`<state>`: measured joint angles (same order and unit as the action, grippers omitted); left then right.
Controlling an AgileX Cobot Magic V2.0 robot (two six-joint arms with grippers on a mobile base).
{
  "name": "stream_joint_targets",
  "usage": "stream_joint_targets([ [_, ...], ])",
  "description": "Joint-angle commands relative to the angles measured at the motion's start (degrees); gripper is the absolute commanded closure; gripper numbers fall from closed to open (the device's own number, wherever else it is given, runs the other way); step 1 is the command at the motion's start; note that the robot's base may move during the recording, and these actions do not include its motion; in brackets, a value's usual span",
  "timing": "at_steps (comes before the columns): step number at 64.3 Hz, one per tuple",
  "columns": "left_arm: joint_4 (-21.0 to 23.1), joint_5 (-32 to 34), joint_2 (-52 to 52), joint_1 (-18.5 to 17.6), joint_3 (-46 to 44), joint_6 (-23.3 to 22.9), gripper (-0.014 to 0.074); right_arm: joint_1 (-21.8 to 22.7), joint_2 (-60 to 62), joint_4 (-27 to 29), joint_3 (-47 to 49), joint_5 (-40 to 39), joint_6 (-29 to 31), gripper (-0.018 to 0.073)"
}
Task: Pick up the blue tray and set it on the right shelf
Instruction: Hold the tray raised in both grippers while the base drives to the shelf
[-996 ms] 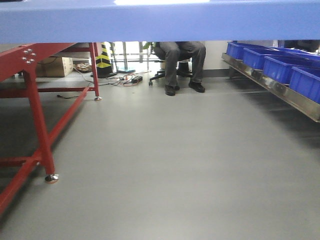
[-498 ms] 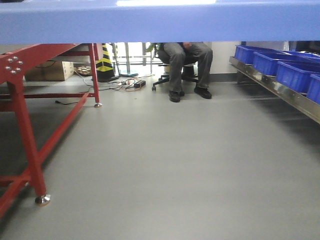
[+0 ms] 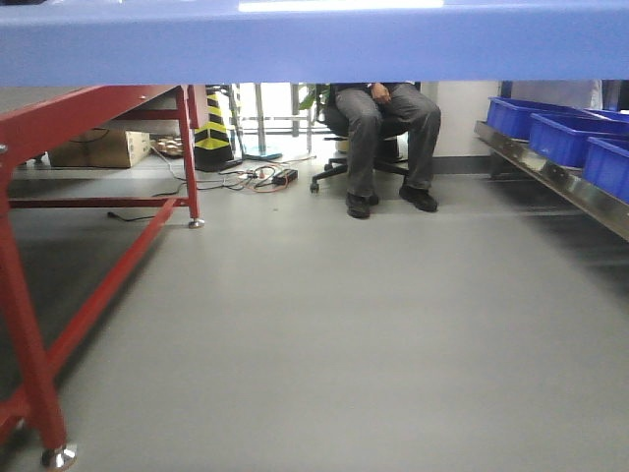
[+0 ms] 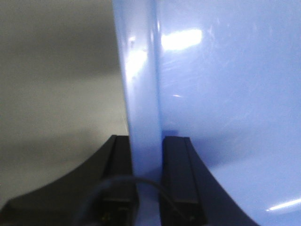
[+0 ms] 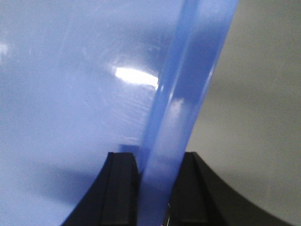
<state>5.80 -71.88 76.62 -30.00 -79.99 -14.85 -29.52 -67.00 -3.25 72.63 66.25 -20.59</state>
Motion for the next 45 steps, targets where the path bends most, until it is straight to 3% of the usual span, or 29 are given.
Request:
stream_joint_targets([
  [1, 2.4, -4.4, -1.5, -0.7, -1.7, 1.4, 0.0643, -0.3, 1.3, 1.1, 1.8, -4.7, 2.2, 0.0503],
  [45, 2.4, -4.4, -1.5, -0.7, -1.7, 1.4, 0.0643, -0.3, 1.3, 1.1, 1.8, -4.7, 2.2, 0.0503],
])
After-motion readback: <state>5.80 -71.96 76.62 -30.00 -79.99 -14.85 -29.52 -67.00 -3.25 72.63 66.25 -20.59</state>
